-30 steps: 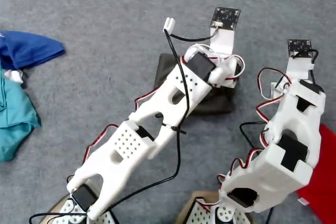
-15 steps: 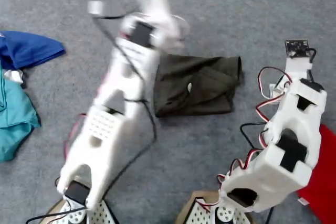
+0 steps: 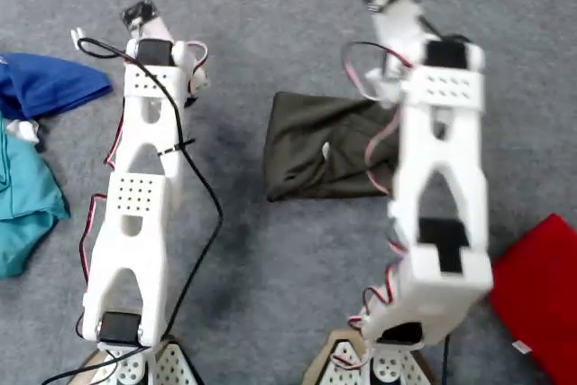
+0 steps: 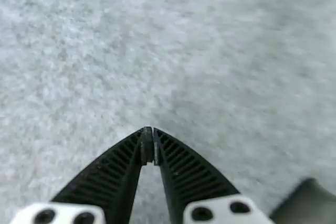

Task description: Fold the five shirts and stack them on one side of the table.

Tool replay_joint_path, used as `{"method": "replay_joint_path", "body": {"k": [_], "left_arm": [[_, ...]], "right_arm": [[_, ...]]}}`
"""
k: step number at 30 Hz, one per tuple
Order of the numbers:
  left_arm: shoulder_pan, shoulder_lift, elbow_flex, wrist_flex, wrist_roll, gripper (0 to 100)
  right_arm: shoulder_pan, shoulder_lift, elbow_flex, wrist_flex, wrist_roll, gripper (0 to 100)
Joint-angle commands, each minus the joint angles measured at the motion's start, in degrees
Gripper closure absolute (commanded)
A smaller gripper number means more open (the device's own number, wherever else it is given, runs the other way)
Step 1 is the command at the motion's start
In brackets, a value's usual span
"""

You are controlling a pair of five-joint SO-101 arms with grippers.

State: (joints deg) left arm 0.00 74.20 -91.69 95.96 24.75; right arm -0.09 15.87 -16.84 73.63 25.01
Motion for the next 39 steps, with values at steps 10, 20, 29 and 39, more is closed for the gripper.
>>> {"method": "replay_joint_path", "body": {"k": [10,20,29,39], "left_arm": [[-2.37,1.10,-4.04,-2.90,0.09,98],[-2.37,1.10,-4.04,-3.08,0.09,98],[-2.29,1.19,-3.87,-4.22,0.09,98],[-2.20,1.19,-3.87,-4.31,0.09,98]], "right_arm": [[-8.22,30.99,-40.40,21.80,0.35,99.4],[-9.19,43.56,-48.40,23.56,0.44,99.4],[-7.08,45.85,-48.40,25.49,0.62,99.4],[-3.56,42.15,-47.52,28.66,1.41,99.5]]}}
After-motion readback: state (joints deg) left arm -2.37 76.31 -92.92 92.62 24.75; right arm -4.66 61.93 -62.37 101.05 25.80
